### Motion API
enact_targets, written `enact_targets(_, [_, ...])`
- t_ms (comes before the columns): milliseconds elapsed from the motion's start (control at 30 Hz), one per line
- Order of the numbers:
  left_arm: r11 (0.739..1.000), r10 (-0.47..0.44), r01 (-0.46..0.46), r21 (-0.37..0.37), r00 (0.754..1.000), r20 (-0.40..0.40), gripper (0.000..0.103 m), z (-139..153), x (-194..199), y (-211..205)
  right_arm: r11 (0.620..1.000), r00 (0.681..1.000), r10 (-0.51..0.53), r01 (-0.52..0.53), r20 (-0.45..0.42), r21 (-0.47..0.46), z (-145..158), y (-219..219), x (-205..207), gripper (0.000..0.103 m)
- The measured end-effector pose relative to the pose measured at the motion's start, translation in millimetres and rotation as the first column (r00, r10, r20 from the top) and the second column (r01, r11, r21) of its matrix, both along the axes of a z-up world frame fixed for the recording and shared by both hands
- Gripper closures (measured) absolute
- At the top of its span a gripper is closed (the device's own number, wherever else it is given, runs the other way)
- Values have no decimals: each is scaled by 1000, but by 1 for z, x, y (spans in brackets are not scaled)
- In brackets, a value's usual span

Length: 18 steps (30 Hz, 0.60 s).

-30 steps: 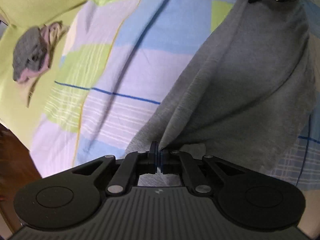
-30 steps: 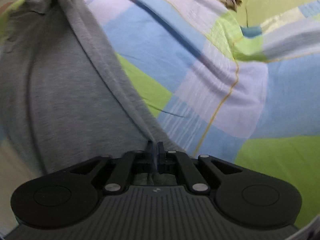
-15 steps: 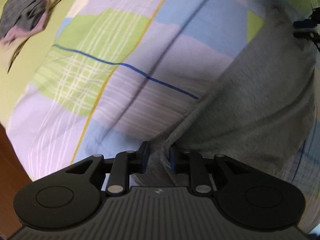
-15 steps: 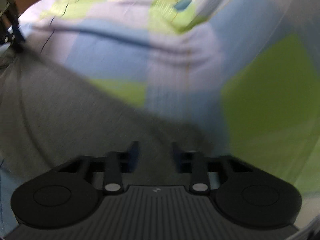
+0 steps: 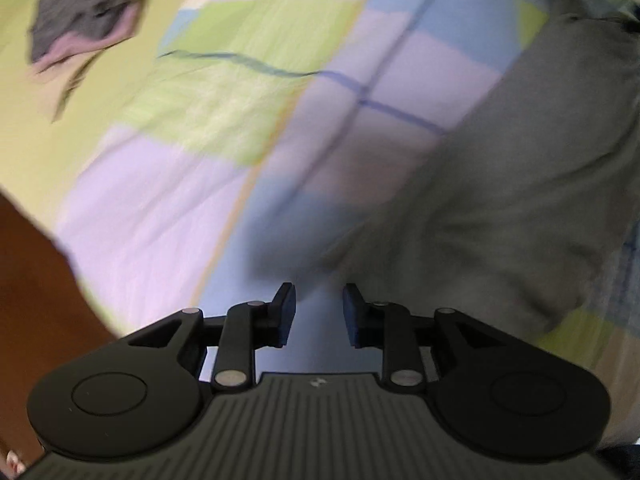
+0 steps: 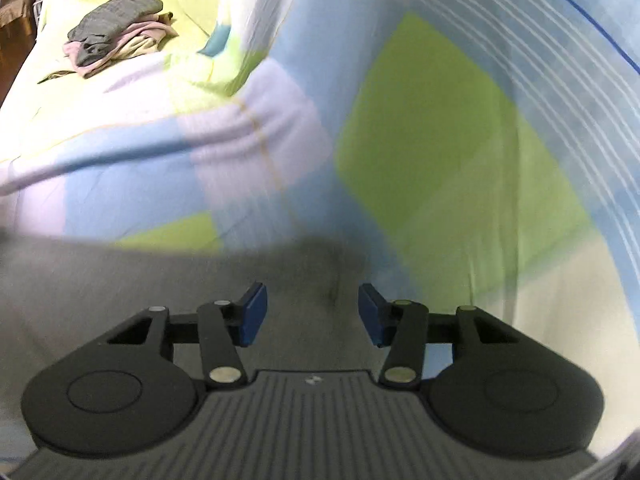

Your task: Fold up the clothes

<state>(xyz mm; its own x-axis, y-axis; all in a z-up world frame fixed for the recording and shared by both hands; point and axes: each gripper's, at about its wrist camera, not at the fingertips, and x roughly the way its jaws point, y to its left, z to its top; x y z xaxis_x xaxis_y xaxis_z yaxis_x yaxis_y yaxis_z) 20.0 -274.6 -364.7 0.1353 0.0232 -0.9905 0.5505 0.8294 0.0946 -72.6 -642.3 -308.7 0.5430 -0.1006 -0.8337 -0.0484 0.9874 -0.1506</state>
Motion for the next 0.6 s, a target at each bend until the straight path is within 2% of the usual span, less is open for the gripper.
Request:
enact_targets(67, [1000, 1, -1, -31, 1000, -5, 71, 6, -3, 5, 992, 999, 7, -12, 37, 125, 6, 44, -40, 57])
enact_targets(100, [999, -3, 3, -47, 1000, -8, 71, 9, -4, 7, 991, 999, 9, -15, 38, 136, 4, 48, -41, 57])
enact_targets(133, [997, -40, 40, -63, 999, -5, 71, 12, -8, 4, 974, 997, 43, -56, 62, 218, 2, 89, -64, 57])
enact_targets(200, [989, -115, 114, -93, 993, -2, 70, 17, -15, -2, 956, 994, 88, -104, 70, 276, -6, 141, -88, 58])
enact_targets(233, [983, -151, 147, -107, 988, -26, 69, 16, -15, -4, 949, 992, 113, -122, 47, 292, -12, 167, -99, 58])
enact_targets(300, [968, -224, 213, -136, 972, -72, 68, 15, -15, -10, 944, 994, 109, -106, 9, 313, -18, 196, -111, 58])
enact_targets(400, [937, -335, 317, -147, 935, -116, 68, 2, -2, -15, 895, 995, -51, 85, -89, 438, -32, 230, -131, 58])
enact_targets(433, [924, -370, 350, -154, 921, -125, 68, -1, 6, -15, 855, 978, -158, 206, -138, 476, -40, 237, -133, 58])
enact_targets(467, [905, -413, 388, -176, 900, -137, 69, -4, 11, -14, 800, 946, -262, 324, -192, 506, -47, 245, -134, 58])
enact_targets(500, [893, -436, 408, -193, 888, -142, 69, -4, 12, -15, 756, 913, -355, 408, -203, 512, -50, 249, -135, 56])
enact_targets(567, [846, -516, 475, -244, 843, -150, 69, -5, 25, -16, 638, 813, -546, 559, -201, 530, -54, 255, -141, 54])
enact_targets(600, [821, -552, 503, -268, 820, -153, 69, -5, 31, -16, 597, 770, -605, 606, -202, 526, -56, 259, -143, 54])
